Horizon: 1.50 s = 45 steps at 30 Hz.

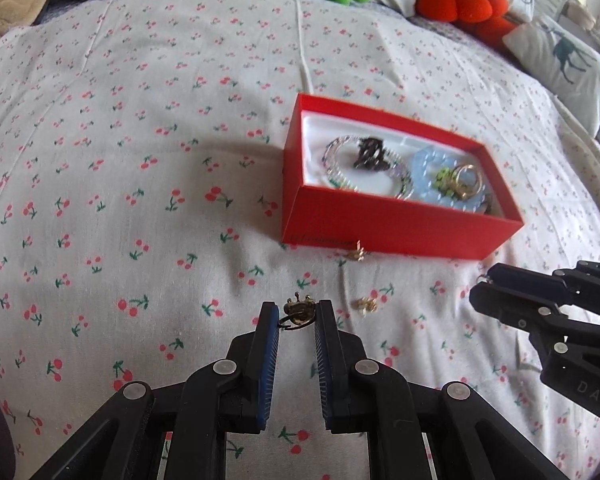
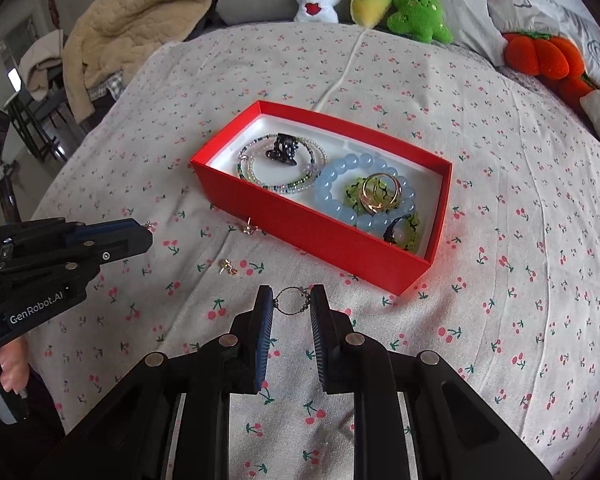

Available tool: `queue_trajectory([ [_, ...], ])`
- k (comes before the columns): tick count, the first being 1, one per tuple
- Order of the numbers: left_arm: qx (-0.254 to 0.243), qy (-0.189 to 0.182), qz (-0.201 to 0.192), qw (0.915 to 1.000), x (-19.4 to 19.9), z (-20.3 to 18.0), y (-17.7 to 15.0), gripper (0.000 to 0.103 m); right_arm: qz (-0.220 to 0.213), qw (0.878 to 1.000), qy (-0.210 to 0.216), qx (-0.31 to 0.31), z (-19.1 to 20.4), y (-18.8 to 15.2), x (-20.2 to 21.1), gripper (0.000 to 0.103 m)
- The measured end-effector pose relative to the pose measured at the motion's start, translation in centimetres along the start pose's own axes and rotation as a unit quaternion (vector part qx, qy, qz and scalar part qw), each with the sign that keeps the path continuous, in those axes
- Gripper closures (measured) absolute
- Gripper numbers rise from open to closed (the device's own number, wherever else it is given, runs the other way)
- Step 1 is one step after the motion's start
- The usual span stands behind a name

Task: Organize jewelry
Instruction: 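Carry the earring and silver ring into the red box and open both tools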

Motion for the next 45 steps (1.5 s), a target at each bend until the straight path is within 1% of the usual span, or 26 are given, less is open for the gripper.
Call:
queue_trajectory([
  [7, 0.005, -0.018, -0.01, 0.9998, 1.2, -1.3, 1.3, 0.09, -0.018, 1.0, 0.003, -0.024, -0.8, 1.0, 1.7, 0.083],
  [12, -0.001, -0.026, -0.016, 0.9995, 1.2, -2.6, 2.4, 0.09, -0.024, 0.999, 0.004, -0.045, -1.6, 1.3, 2.6, 0.083],
  [21, -0.008, -0.04, -0.012, 0.9991, -1.6, -5.0, 4.6, 0.09, -0.026, 0.995, 0.006, -0.091, -3.5, 1.6, 3.0, 0.083],
  [24, -0.008, -0.036, -0.007, 0.9993, -2.6, -5.5, 5.0, 0.09, -0.027, 0.994, 0.008, -0.105, -4.1, 1.7, 3.1, 0.083],
  [30, -0.008, -0.024, 0.004, 0.9997, -4.7, -5.8, 5.6, 0.09, -0.031, 0.993, 0.005, -0.114, -5.2, 2.2, 3.2, 0.083],
  [34, -0.006, -0.02, 0.0, 0.9998, -5.3, -5.7, 5.8, 0.09, -0.029, 0.992, 0.005, -0.121, -6.0, 2.4, 3.0, 0.083],
  [36, -0.001, -0.023, -0.002, 0.9997, -5.3, -5.7, 5.8, 0.089, -0.027, 0.992, 0.005, -0.125, -6.3, 2.5, 2.8, 0.083],
  [37, 0.001, -0.026, -0.002, 0.9997, -5.2, -5.7, 5.8, 0.088, -0.026, 0.992, 0.005, -0.125, -6.4, 2.5, 2.7, 0.083],
  [38, 0.002, -0.027, -0.003, 0.9996, -5.1, -5.8, 5.8, 0.085, -0.025, 0.992, 0.005, -0.125, -6.4, 2.6, 2.6, 0.083],
  [39, 0.001, -0.029, -0.006, 0.9995, -4.9, -5.9, 5.8, 0.079, -0.024, 0.992, 0.004, -0.125, -6.5, 2.7, 2.6, 0.083],
  [41, -0.005, -0.032, -0.012, 0.9994, -4.4, -6.0, 5.6, 0.071, -0.024, 0.992, 0.004, -0.125, -6.6, 2.9, 2.4, 0.083],
  [45, -0.009, -0.032, -0.017, 0.9993, -3.3, -6.0, 5.3, 0.068, -0.027, 0.992, 0.004, -0.126, -6.9, 3.5, 2.1, 0.083],
])
Point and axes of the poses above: each gripper's, at about its wrist camera, not at the fingertips, and x roughly against the way its jaws point, z to its left, y to its top, the point moved 2 cm from there along -x, roughly the way its jaws point, and after that the axes turned 11 degrees about x, right-handed, at the moved point
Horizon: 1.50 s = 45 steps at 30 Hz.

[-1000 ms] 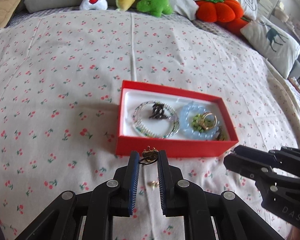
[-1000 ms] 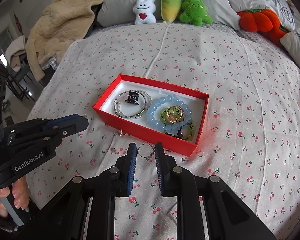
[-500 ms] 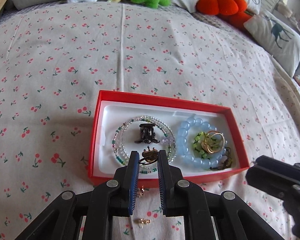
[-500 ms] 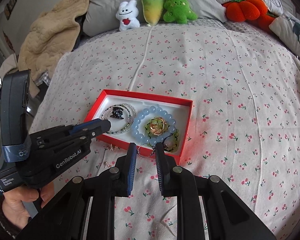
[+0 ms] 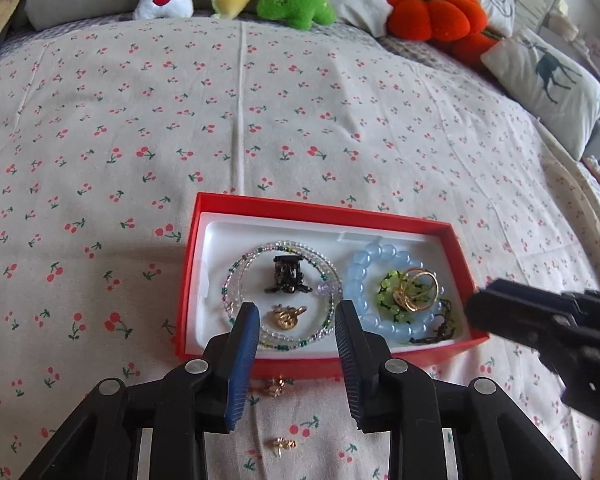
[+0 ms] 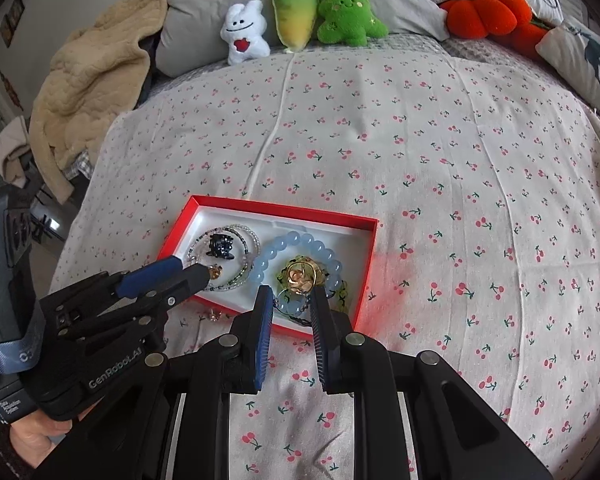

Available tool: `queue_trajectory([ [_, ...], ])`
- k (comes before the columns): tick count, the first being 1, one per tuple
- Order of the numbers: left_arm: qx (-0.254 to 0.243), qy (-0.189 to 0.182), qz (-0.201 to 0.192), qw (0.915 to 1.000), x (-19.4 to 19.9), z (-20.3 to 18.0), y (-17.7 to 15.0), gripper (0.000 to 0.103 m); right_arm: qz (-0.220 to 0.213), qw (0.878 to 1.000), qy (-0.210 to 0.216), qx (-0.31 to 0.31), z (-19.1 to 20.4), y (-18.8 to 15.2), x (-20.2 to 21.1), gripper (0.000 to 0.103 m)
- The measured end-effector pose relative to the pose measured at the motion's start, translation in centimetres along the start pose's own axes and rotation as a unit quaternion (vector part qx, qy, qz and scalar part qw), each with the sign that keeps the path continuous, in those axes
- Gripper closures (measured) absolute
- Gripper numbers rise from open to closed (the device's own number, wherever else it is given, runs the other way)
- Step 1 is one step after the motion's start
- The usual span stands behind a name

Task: Organize jewelry
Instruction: 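Carry the earring and silver ring into the red box and open both tools, then withdraw both tools and move the left tool toward the small gold earring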

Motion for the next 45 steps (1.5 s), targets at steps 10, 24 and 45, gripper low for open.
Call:
queue_trajectory([
  [10, -0.013, 0.046, -0.005, 0.9989, 2.1, 1.7, -1.3, 0.05, 0.003, 1.0, -0.006, 0.004, 0.3, 1.8, -2.5, 0.083],
  [24, 0.0, 0.083, 0.027, 0.9962, 1.6, 4.4, -2.2, 0.036, 0.01, 0.999, -0.032, 0.008, -0.2, 3.7, -5.6, 0.083],
  [45, -0.002, 0.115, 0.043, 0.9924, 1.3, 5.1, -2.9, 0.019, 0.009, 1.0, -0.015, 0.009, 0.3, 3.2, -4.2, 0.049],
])
Point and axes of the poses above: each gripper's, at about its wrist camera, not at the fingertips, and x roughly against the way its jaws point, z to its left, y to its top, the point moved 2 cm from there along -x, roughly the way its jaws point, and after that the axes turned 11 degrees about x, right-handed, at the moved point
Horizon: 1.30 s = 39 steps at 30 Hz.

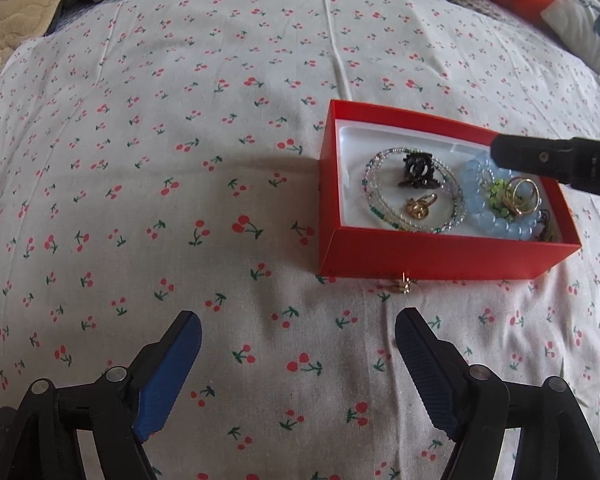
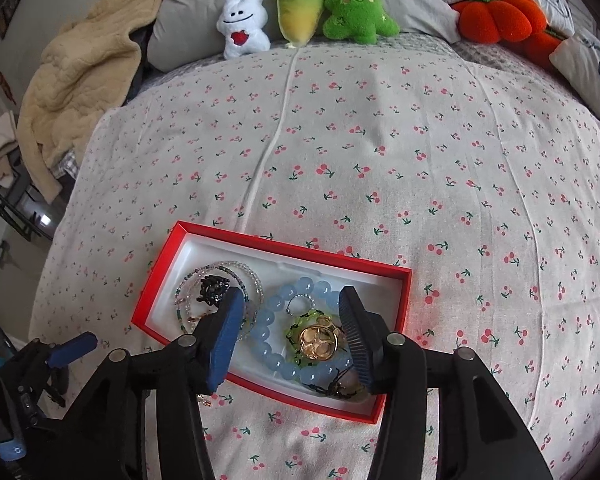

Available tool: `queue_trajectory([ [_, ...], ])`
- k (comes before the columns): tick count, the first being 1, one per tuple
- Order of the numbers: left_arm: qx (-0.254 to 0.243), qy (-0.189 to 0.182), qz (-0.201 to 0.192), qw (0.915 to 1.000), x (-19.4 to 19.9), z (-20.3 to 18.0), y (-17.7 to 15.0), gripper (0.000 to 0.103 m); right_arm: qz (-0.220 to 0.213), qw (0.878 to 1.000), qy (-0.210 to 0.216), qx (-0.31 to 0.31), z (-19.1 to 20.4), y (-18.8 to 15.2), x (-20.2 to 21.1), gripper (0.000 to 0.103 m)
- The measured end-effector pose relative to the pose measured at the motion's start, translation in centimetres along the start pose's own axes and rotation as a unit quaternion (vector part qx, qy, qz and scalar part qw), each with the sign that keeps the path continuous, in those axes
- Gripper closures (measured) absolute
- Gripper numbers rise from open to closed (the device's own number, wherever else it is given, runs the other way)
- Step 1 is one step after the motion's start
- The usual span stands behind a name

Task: Organize jewelry
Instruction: 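Withdraw both tools and move the left tool toward the small gold earring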

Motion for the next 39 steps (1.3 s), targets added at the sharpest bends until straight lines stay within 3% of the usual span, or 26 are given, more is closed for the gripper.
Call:
queue_trajectory([
  [8, 0.008, -0.001, 0.011, 0.9999, 0.3, 0.4, -1.0, 0.018, -0.006, 0.999, -0.014, 0.033, 0.5, -1.8, 2.7, 0.036],
  [25, -0.01, 0.021, 0.017, 0.9996, 0.0, 1.5, -4.3, 0.017, 0.041, 0.996, -0.033, 0.075, 0.9, -8.0, 4.2, 0.035],
  [32, -0.025, -0.008, -0.018, 0.9995, 0.2, 0.2, -5.5, 0.018, 0.069, 0.99, -0.058, 0.106, 1.5, -9.5, 3.1, 0.035],
  [34, -0.032, -0.026, -0.024, 0.9989, 0.2, -0.5, -5.6, 0.025, 0.07, 0.989, -0.064, 0.111, 1.5, -9.6, 3.0, 0.035],
  [39, -0.034, -0.075, -0.01, 0.9966, -0.2, -2.0, -5.6, 0.057, 0.076, 0.989, -0.064, 0.11, 1.5, -9.6, 2.7, 0.035],
])
Point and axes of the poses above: each gripper's, at about its wrist camera, not at the fingertips, and x roughly against the way its jaws point, z to its left, y to its top, the point moved 2 cm from there along -x, roughly the way its jaws point, and after that the axes turned 11 degrees about x, right-handed, at the moved point
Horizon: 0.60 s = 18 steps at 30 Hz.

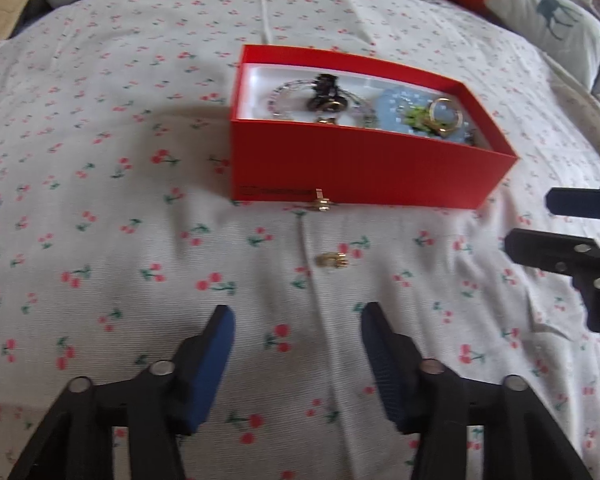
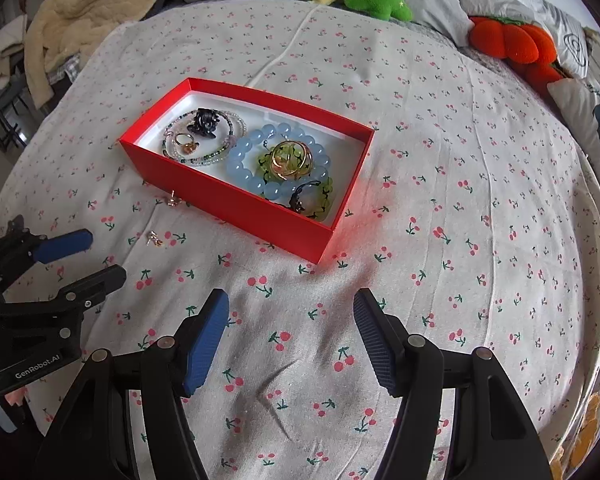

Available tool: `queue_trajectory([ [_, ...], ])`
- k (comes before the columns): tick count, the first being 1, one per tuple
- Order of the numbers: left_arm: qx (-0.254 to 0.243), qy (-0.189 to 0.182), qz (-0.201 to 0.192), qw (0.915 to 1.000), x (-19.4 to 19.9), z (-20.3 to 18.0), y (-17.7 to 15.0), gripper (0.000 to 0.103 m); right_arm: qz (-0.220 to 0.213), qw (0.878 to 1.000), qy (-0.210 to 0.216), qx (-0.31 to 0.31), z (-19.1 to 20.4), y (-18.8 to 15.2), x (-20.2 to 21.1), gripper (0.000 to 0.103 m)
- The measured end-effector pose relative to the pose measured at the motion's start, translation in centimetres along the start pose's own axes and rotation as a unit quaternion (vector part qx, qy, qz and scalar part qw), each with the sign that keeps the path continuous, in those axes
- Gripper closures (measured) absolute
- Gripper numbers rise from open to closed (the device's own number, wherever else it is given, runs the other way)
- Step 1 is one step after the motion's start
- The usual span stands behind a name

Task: Organize jewelry
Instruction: 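Withdraw both tools and move the left tool toward the small gold earring, then close the left tool on the small gold earring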

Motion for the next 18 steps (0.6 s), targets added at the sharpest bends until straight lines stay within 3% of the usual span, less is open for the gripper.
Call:
queue_trajectory([
  [4, 0.011, -0.023, 0.019, 0.9995, -1.2, -0.6, 0.3, 0.072, 0.006, 1.0, -0.001, 0.002, 0.0, 0.0, -0.3, 0.035],
  [18, 0.026, -0.002, 0.009, 0.9996, -3.5, -2.0, 1.7, 0.072, 0.014, 1.0, -0.001, -0.005, -0.5, -0.4, -0.8, 0.035],
])
Point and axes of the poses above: each gripper's, at about its wrist camera, not at the fingertips, and x roughly against the way its jaws point, z to its left, y to its top, the point moved 2 cm from there along -x, roughly the way its jaws point, and after that the axes turned 11 degrees about x, right-handed, at the moved point
